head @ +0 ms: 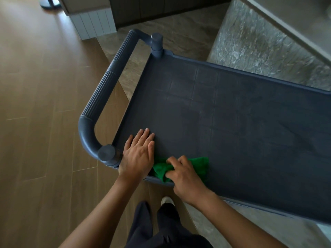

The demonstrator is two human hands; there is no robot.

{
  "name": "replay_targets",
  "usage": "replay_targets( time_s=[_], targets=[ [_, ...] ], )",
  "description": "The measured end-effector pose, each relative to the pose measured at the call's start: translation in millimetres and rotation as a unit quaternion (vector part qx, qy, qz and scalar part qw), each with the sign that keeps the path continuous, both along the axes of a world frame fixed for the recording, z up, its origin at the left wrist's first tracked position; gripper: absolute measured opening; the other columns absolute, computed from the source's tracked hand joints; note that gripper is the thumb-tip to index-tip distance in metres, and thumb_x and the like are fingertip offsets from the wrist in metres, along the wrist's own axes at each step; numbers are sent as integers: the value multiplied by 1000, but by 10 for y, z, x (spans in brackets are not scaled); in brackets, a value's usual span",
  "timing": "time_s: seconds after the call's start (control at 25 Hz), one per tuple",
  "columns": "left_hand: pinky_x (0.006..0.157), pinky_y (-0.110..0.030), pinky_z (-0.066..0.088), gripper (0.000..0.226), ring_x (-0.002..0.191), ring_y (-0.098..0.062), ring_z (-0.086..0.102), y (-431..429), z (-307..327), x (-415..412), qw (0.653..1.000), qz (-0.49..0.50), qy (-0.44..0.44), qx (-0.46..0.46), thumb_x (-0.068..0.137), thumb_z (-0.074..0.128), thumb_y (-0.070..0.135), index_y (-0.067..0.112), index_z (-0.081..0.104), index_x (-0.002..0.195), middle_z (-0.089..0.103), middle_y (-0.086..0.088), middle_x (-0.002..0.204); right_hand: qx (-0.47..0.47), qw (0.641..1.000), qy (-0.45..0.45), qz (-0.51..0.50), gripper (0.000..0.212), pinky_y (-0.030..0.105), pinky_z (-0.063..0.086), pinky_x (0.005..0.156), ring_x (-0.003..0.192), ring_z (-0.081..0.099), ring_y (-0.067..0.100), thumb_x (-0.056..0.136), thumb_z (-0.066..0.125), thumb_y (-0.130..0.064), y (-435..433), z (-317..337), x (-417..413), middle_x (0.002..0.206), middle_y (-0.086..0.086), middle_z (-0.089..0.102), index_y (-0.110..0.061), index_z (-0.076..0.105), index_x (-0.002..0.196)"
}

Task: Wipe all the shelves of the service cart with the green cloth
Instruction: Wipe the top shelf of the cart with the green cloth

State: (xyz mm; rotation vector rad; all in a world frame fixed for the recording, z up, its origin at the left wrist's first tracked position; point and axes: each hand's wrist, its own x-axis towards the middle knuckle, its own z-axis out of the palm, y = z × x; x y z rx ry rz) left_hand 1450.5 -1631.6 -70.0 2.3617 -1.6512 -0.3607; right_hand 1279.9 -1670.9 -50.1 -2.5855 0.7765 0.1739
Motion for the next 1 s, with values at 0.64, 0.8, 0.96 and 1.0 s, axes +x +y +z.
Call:
replay_targets(
  time_s=[0.64, 0.8, 0.96, 1.0],
  targets=[
    [118, -27, -9, 63, 147, -7, 0, -38, 47, -1, 1000, 10, 17, -1, 96, 1, 41, 22, 27, 150, 17, 6, 158, -76, 975, -26, -206, 36, 40, 35, 91, 102, 38, 36, 85, 49, 3, -1638, -185, 891, 120, 9, 44, -11, 65, 113],
    [119, -27, -6, 62, 146, -8, 7, -31, 60, -7, 999, 15, 30, -21, 97, 4, 40, 20, 34, 147, 25, 3, 156, -98, 984, -16, -148, 39, 40, 36, 90, 102, 37, 35, 85, 46, 4, -1455, -160, 780, 125, 8, 42, -12, 65, 114],
    [119, -28, -5, 64, 146, -8, 9, -41, 26, 1, 999, 13, 29, -31, 97, 1, 42, 19, 36, 146, 28, 2, 155, -96, 991, -5, -92, 35, 40, 37, 89, 101, 38, 33, 81, 48, 4, -910, -118, 523, 127, 9, 41, -10, 66, 107],
    [119, -28, -4, 67, 146, -8, 9, -44, 21, 1, 999, 11, 29, -34, 97, -1, 44, 19, 37, 146, 28, 2, 155, -83, 993, -10, -83, 35, 40, 37, 89, 101, 38, 32, 80, 49, 5, -735, -109, 447, 127, 9, 42, -9, 66, 107]
  ],
)
